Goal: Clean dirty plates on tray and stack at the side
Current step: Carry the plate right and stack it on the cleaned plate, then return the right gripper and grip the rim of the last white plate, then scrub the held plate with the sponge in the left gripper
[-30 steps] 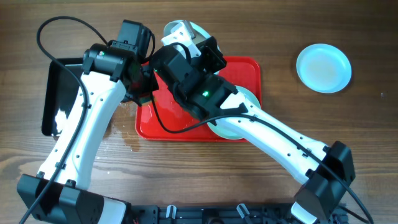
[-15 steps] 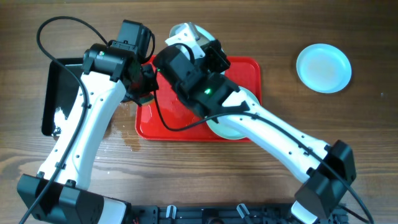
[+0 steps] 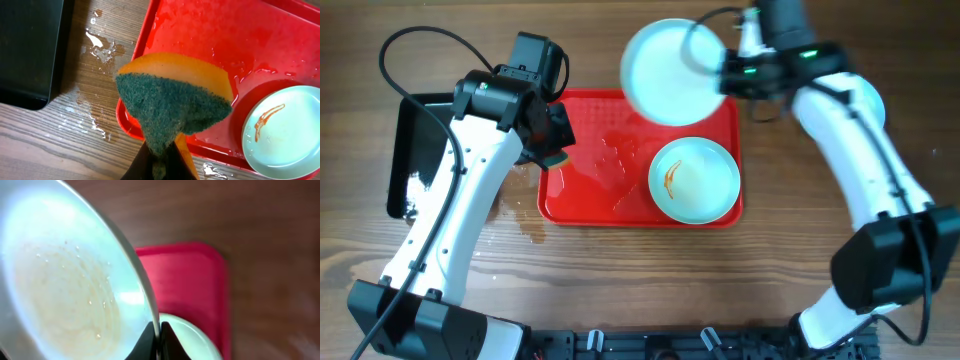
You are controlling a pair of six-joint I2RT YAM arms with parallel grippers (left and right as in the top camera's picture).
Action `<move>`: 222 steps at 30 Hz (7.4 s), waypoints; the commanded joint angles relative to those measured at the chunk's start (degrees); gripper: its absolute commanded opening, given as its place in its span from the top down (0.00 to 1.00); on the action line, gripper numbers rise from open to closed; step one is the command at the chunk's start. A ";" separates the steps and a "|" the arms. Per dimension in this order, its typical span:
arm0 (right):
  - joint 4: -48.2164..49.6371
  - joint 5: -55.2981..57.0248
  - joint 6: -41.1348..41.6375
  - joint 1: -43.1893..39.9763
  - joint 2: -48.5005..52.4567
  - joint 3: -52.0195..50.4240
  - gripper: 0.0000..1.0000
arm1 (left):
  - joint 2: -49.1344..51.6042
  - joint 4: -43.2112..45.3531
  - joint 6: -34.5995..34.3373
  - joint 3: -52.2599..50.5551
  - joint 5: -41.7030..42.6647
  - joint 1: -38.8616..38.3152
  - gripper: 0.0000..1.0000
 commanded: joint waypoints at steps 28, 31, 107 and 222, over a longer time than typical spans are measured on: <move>20.20 4.09 0.44 -37.33 5.03 -16.68 0.39 | 0.02 1.33 0.90 -0.04 0.28 0.09 0.96; 20.13 4.00 -0.11 -37.33 5.09 -16.65 0.30 | 0.02 1.38 0.90 -0.04 0.28 0.09 0.96; -1.77 0.48 4.83 5.77 -1.27 -28.94 0.71 | 0.02 1.79 0.92 -0.04 0.31 0.09 0.96; 35.60 8.66 18.53 23.23 9.16 -32.11 0.96 | 12.85 47.60 3.98 -34.91 -23.76 -4.11 0.96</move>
